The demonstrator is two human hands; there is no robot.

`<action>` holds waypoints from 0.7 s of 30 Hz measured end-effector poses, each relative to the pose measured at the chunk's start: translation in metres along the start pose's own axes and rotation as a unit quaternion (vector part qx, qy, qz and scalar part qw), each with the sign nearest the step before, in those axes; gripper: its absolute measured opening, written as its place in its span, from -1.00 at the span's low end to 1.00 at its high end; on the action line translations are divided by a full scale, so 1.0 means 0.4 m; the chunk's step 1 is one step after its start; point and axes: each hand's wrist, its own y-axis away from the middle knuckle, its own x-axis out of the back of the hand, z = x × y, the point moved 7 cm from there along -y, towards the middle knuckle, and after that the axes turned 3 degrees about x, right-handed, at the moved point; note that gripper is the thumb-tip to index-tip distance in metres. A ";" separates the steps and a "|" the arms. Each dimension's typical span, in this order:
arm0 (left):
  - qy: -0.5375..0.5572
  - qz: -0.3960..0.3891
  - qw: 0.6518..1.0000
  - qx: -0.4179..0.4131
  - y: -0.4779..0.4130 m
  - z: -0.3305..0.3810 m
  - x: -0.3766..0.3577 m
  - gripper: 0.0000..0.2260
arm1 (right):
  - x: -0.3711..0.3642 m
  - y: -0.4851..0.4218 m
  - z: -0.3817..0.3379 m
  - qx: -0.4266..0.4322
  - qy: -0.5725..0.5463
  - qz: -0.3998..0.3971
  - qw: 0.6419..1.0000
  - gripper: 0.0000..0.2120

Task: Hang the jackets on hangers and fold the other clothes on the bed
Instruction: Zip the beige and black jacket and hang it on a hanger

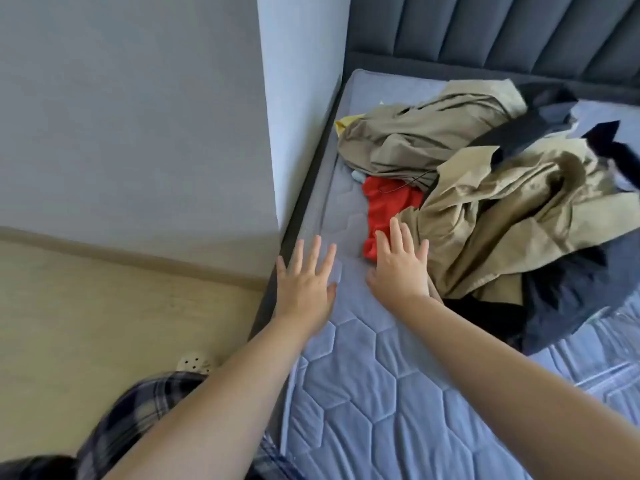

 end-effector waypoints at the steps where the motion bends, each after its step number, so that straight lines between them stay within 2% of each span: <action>1: 0.002 -0.034 0.999 0.004 0.003 0.004 -0.027 -0.40 | -0.011 0.002 0.024 -0.036 0.006 -0.011 0.999 -0.28; 6: 0.063 -0.165 0.984 0.036 0.026 -0.005 -0.154 -0.43 | -0.096 0.048 0.146 -0.181 -0.010 -0.036 0.983 -0.15; 8: 0.067 -0.236 0.969 0.040 0.040 -0.016 -0.194 -0.44 | -0.130 0.072 0.175 -0.221 -0.062 -0.047 0.972 -0.15; 10: 0.060 -0.297 0.953 0.026 0.055 -0.024 -0.221 -0.44 | -0.158 0.084 0.191 -0.238 -0.119 -0.045 0.963 -0.24; 11: 0.063 -0.303 0.951 0.024 0.054 -0.029 -0.223 -0.44 | -0.162 0.081 0.194 -0.233 -0.138 -0.036 0.962 -0.32; 13: 0.116 -0.279 0.953 0.035 0.041 -0.040 -0.205 -0.43 | -0.146 0.065 0.190 -0.225 -0.165 -0.017 0.960 -0.56; 15: 0.224 -0.224 0.947 0.060 0.017 -0.047 -0.169 -0.43 | -0.106 0.044 0.165 -0.219 -0.207 -0.011 0.954 -0.77; 18: 0.405 -0.129 0.894 0.139 -0.018 -0.079 -0.092 -0.48 | -0.024 0.018 0.091 -0.168 -0.283 -0.017 0.944 -0.86; 19: 0.464 -0.109 0.862 0.174 -0.026 -0.092 -0.066 -0.50 | 0.007 0.012 0.061 -0.139 -0.311 -0.023 0.940 -0.86; 21: 0.594 -0.092 0.769 0.217 -0.035 -0.109 -0.016 -0.59 | 0.080 0.006 -0.005 -0.072 -0.349 -0.046 0.933 -0.81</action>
